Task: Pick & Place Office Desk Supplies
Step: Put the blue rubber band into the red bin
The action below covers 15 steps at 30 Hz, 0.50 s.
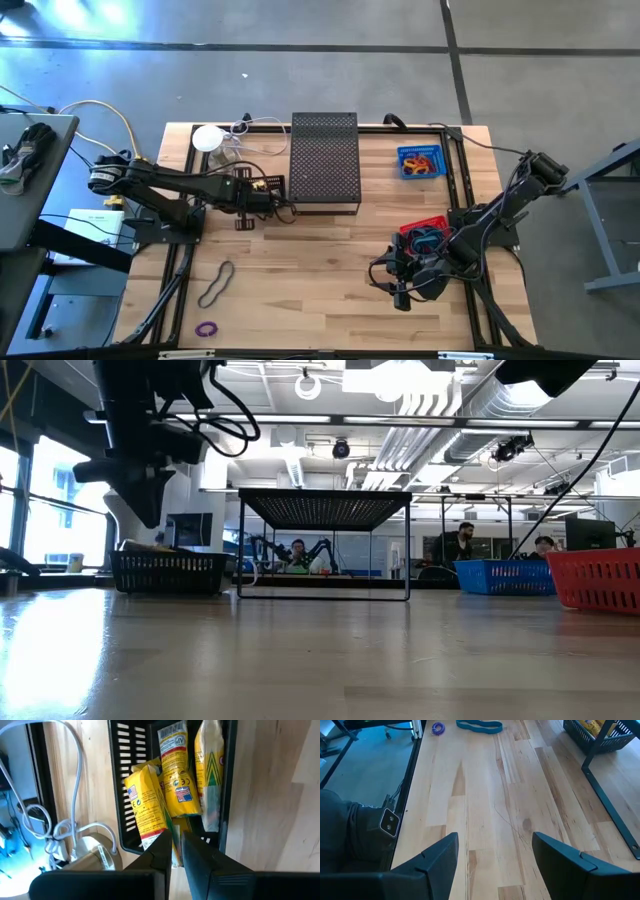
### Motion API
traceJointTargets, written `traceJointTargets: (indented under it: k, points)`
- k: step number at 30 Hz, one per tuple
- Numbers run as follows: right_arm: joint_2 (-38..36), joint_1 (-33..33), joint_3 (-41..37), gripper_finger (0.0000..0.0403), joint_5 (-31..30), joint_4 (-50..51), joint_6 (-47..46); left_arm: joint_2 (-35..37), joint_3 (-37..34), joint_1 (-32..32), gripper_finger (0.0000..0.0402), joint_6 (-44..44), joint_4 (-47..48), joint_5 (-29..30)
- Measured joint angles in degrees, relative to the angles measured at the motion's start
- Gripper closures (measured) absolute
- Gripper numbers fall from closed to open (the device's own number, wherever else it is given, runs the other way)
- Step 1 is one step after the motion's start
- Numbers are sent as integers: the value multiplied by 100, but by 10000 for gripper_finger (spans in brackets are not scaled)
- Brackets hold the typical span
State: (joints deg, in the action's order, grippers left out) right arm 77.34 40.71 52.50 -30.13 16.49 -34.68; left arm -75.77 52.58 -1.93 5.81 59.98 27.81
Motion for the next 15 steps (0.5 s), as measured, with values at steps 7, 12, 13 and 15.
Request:
traceJointTargets:
  k: [7, 12, 13, 15]
  points:
    - [2, 0, 1, 160, 0, 0, 0, 0, 2, 0, 303, 854, -1, -102]
    - [1, 2, 0, 160, 1, 0, 0, 0, 4, -131, 254, 1915, 99, -1099]
    - [1, 2, 1, 160, 1, 0, 0, 0, 7, -176, 249, 2097, 179, -1470]
    - [2, 7, 1, 160, 2, 1, -16, 0, 7, -317, 246, 2441, 423, -2099]
